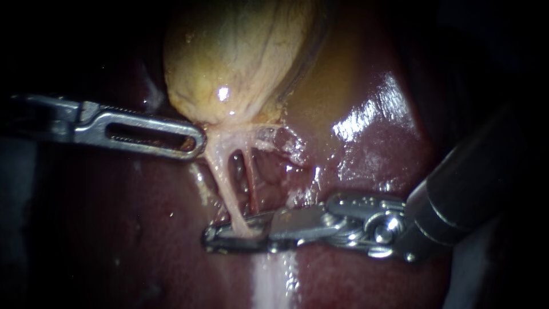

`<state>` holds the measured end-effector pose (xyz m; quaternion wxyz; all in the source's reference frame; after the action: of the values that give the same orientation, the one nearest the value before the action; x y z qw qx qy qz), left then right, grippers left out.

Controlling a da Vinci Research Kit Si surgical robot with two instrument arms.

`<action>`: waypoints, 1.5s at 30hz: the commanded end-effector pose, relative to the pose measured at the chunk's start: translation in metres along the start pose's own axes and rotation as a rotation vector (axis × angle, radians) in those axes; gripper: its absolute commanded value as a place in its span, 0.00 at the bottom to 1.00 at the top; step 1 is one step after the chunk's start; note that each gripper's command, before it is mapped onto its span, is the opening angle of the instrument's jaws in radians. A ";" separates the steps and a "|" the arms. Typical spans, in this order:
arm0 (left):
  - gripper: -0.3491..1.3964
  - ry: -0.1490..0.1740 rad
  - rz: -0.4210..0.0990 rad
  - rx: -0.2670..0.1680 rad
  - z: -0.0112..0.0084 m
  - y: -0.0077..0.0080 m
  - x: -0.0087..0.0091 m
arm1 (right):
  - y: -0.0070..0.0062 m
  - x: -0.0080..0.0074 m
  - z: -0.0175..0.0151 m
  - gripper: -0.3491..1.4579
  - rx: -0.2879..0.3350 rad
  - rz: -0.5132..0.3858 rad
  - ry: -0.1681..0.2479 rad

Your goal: Going back first clip left tube

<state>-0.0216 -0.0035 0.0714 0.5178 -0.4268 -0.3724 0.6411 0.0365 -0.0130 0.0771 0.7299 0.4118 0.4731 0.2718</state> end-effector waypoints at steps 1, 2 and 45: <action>0.00 0.000 0.000 0.000 0.0000 0.0000 0.0000 | 0.0000 0.0000 0.0000 0.00 0.002 -0.002 -0.001; 0.00 0.000 0.000 0.000 0.0000 0.0000 0.0000 | 0.0001 0.0000 0.0000 0.00 0.002 -0.002 -0.001; 0.00 -0.001 0.001 -0.001 -0.0003 0.0000 -0.0001 | -0.0015 0.0014 -0.0020 0.47 0.001 -0.201 0.038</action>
<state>-0.0213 -0.0036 0.0714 0.5172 -0.4268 -0.3729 0.6413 0.0352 -0.0121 0.0748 0.7439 0.3585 0.5258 0.2038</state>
